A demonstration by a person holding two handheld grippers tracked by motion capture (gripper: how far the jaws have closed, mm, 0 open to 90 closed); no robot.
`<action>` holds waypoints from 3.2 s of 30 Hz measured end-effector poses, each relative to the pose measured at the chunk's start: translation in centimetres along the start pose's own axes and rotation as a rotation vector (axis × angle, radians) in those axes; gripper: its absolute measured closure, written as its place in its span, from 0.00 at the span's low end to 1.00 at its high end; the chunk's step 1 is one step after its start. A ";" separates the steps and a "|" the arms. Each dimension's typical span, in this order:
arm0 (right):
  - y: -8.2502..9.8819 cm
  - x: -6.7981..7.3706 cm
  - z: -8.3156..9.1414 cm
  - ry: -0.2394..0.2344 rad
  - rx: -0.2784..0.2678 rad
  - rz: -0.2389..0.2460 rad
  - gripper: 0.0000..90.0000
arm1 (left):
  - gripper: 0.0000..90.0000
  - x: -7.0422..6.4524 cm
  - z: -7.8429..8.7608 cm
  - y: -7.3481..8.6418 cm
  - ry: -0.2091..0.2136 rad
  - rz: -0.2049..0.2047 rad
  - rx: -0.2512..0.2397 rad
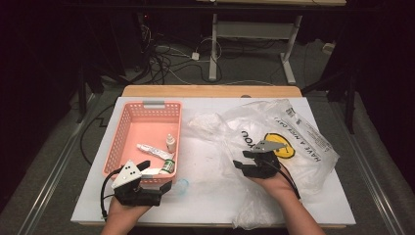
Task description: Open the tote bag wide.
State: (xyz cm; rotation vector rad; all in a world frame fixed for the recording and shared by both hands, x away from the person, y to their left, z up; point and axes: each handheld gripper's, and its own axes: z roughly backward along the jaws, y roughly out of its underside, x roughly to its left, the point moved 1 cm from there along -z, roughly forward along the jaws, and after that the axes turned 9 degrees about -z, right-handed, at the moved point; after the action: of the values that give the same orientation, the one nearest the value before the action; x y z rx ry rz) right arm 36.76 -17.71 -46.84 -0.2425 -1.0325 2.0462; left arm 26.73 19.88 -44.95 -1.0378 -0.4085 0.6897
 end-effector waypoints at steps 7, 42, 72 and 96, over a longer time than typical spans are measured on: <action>0.6 0.6 -1.4 0.038 0.076 0.060 0.51 | 0.00 -0.2 0.1 0.2 0.016 -0.012 0.003; 0.3 -0.7 -0.9 0.068 -0.005 0.048 1.00 | 0.00 -0.1 1.5 1.4 0.000 0.001 0.010; -2.4 -0.9 3.0 0.078 -0.236 0.013 1.00 | 0.00 0.6 1.9 0.9 -0.016 0.034 -0.023; -1.6 -1.5 5.5 0.075 -0.340 -0.010 1.00 | 0.19 1.6 2.7 0.4 -0.011 0.038 -0.033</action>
State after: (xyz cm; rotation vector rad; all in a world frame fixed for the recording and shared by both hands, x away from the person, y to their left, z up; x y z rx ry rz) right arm 35.94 -21.54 -42.37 -0.4842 -1.3281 1.8285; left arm 26.12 22.90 -44.03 -1.0760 -0.4120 0.7250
